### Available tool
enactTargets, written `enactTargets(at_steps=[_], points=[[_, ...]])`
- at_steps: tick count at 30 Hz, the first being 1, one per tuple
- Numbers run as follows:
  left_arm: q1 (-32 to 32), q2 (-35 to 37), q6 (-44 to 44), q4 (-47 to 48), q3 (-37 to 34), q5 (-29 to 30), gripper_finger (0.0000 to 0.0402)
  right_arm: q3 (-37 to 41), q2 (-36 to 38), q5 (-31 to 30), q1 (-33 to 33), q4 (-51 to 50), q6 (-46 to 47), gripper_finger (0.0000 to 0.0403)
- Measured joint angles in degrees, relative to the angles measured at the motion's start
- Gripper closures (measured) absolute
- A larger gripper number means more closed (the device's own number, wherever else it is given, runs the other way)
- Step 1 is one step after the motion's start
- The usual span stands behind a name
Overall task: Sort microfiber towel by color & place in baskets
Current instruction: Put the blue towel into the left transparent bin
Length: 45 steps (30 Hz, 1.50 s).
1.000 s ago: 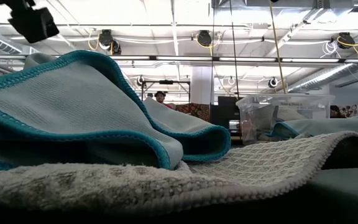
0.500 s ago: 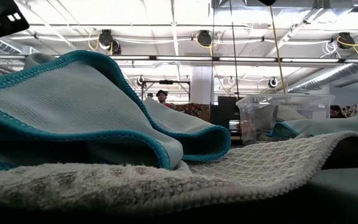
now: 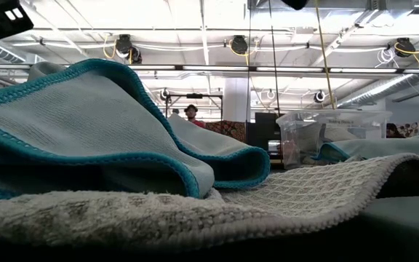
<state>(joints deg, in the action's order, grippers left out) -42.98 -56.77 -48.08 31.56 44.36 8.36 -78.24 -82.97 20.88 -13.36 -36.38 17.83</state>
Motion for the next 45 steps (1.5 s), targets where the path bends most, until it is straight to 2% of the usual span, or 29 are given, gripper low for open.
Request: enactTargets(at_steps=[7,12,20,23,27,33,45], points=[[-1.64,-6.28,3.72,-7.92,0.0,-3.87,0.0174,0.0,-2.46,-1.84,-1.49,1.1,1.2,0.0185],[-1.79,-10.9,2.8,-13.84,0.0,-3.97,0.0174,0.0,-2.92,-2.69,-3.31,0.98,2.15,0.0185],[-1.72,-17.49,-5.59,-24.91,0.0,1.69,0.0174,0.0,-2.68,-2.16,-4.14,-2.29,-5.29,0.0185],[-1.63,-19.71,-5.59,-28.37,0.02,2.36,0.0174,0.0,-2.68,-1.36,-4.31,-6.42,-6.81,0.0185],[-0.66,-21.99,-5.59,-30.65,0.02,2.45,0.0174,0.0,-2.67,-1.33,-5.37,-11.09,-8.4,0.0185],[-0.1,-24.74,-4.42,-35.71,0.35,2.69,0.0174,0.0,-2.66,-1.25,-6.44,-12.49,-9.75,0.0185],[-0.09,-34.29,2.32,-35.07,8.84,2.14,0.0174,0.0,-2.63,-1.29,-7.81,-15.5,-9.77,0.0185]])
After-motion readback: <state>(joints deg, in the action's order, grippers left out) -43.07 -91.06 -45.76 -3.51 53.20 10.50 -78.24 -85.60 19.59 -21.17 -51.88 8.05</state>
